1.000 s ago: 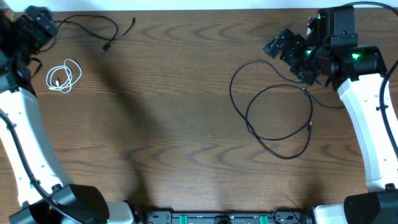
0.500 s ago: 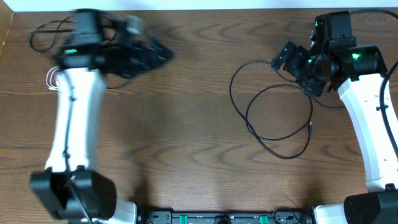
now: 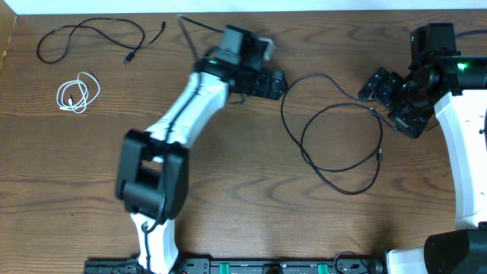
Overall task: Untangle cables
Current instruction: 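Move the left gripper over the remaining black cable at center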
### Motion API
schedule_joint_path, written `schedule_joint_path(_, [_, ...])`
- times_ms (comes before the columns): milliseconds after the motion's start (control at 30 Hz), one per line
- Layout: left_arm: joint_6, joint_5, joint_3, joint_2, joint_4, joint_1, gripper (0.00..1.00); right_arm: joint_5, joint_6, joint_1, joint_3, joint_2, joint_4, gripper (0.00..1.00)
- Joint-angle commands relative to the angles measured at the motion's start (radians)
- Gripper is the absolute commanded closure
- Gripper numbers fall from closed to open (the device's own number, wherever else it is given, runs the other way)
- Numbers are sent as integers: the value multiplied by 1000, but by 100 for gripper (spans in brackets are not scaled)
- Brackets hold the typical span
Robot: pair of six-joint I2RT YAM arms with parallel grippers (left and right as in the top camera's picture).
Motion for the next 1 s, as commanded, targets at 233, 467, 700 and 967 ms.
schedule_joint_path(233, [121, -349, -3, 128, 143, -164, 13, 15, -6, -5, 1, -8, -2, 1])
schedule_joint_path(467, [121, -394, -3, 178, 160, -185, 25, 15, -7, -5, 1, -8, -3, 1])
schedule_joint_path(700, [121, -451, -3, 216, 177, -180, 26, 15, -7, -5, 1, -8, -7, 1])
schedule_joint_path(967, [120, -432, -3, 244, 159, -179, 59, 15, -6, -5, 1, -8, -6, 1])
